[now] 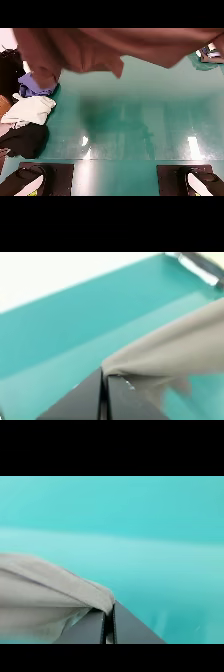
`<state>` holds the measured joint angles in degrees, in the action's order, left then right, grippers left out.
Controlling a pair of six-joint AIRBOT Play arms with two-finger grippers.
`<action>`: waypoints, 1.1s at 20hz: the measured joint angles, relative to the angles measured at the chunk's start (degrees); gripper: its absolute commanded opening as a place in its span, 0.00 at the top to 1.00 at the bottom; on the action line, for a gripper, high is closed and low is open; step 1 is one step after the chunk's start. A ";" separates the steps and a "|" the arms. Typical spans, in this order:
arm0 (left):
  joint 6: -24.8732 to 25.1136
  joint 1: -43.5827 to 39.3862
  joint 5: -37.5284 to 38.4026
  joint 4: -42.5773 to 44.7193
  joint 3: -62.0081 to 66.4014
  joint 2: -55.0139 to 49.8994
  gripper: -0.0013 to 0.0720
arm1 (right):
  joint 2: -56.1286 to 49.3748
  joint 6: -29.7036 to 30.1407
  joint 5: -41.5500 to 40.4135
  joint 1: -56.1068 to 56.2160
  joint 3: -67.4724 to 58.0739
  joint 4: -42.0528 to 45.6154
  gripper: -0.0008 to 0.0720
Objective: Fold the shirts.
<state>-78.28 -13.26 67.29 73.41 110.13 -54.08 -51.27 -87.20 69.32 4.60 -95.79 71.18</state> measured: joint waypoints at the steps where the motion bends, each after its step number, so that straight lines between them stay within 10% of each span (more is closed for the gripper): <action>1: 0.17 0.00 0.55 -0.28 -0.02 0.90 0.95 | 0.39 0.20 0.79 -0.48 -1.14 0.15 0.97; 13: -2.86 -8.63 7.96 -4.11 -43.04 0.59 0.94 | 2.78 -1.29 4.55 8.83 34.42 3.21 0.96; 14: -3.17 -10.45 7.21 -5.35 -48.17 0.61 0.83 | 2.91 -1.46 4.22 8.94 37.27 3.23 0.96; 15: -3.43 -12.02 6.36 -6.78 -52.68 0.59 0.37 | 3.02 -1.64 4.00 8.92 39.71 3.43 0.86; 16: -3.58 -13.16 5.77 -8.20 -56.02 0.61 0.07 | 3.08 -1.75 3.98 8.76 41.35 3.39 0.51; 17: -3.85 -13.88 5.16 -9.33 -58.58 0.61 0.07 | 3.15 -1.79 4.13 8.35 42.47 3.34 0.35; 22: -4.17 -11.56 2.25 -8.22 -59.87 0.59 0.08 | 3.21 -1.95 6.43 4.04 39.76 3.34 0.37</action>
<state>-82.46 -24.82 69.54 65.19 50.26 -53.49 -48.05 -89.14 75.75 8.64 -56.03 74.52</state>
